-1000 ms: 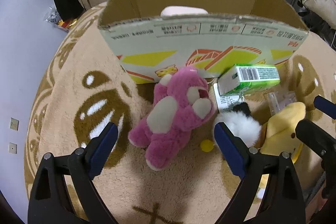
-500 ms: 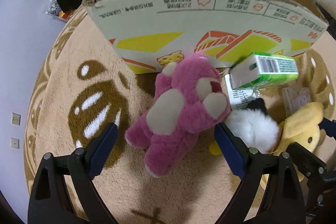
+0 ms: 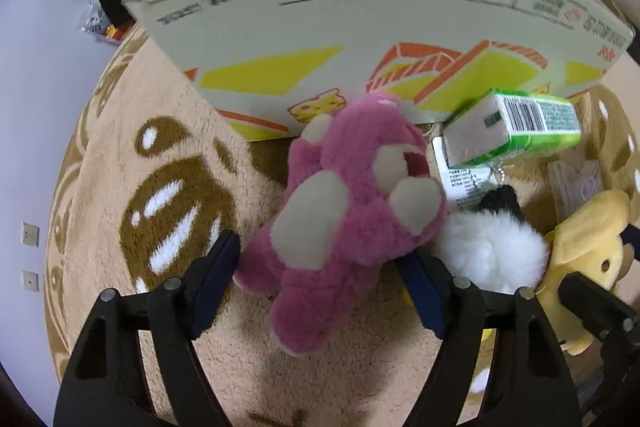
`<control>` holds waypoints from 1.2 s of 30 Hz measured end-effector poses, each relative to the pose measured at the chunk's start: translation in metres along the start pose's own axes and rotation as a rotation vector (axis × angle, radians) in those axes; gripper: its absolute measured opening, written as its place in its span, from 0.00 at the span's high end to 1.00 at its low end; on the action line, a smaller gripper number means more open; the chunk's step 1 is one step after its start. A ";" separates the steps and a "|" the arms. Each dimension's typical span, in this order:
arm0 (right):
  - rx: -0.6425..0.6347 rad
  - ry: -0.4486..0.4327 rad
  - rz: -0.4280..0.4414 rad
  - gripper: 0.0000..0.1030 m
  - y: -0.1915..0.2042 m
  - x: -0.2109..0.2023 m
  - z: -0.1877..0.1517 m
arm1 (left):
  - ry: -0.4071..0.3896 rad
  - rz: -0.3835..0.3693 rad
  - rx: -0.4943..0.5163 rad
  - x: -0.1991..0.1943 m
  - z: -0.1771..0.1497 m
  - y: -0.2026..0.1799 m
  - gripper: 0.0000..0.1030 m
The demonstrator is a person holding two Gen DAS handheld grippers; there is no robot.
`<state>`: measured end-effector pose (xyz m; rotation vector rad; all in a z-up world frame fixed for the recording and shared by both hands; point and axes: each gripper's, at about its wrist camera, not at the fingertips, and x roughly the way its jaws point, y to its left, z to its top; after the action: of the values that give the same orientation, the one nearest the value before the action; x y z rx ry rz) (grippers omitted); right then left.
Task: Organize soft objects
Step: 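Grasp the pink bear plush with the left gripper while the right grasps the yellow dog plush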
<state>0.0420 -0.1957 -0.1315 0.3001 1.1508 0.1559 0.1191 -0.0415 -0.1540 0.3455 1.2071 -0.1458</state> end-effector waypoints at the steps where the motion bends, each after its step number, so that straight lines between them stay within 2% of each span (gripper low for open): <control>1: 0.000 -0.002 0.005 0.36 0.000 -0.001 0.000 | -0.005 0.001 0.010 0.000 0.000 -0.001 0.30; 2: -0.002 -0.003 0.010 0.43 0.000 -0.002 0.001 | -0.009 -0.002 0.017 -0.001 0.000 -0.003 0.36; 5: -0.012 -0.007 0.007 0.46 0.003 -0.003 0.000 | -0.003 -0.003 0.027 -0.001 -0.002 -0.004 0.48; 10: 0.003 -0.016 0.007 0.48 -0.002 -0.006 0.000 | 0.008 -0.005 0.036 -0.005 -0.006 -0.008 0.53; 15: 0.010 -0.059 -0.001 0.50 -0.006 -0.015 0.001 | -0.003 -0.020 0.043 -0.014 -0.010 -0.009 0.54; 19: 0.012 -0.099 0.004 0.50 -0.010 -0.026 0.005 | -0.041 -0.026 0.034 -0.028 -0.014 -0.009 0.54; 26: -0.011 -0.201 -0.015 0.52 -0.006 -0.045 0.006 | -0.049 -0.059 -0.038 -0.045 -0.023 0.002 0.54; 36: -0.013 -0.326 -0.026 0.53 -0.007 -0.071 0.005 | -0.163 -0.075 -0.063 -0.081 -0.034 0.004 0.56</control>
<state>0.0176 -0.2228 -0.0701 0.2868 0.8300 0.0880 0.0610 -0.0320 -0.0881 0.2284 1.0610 -0.1965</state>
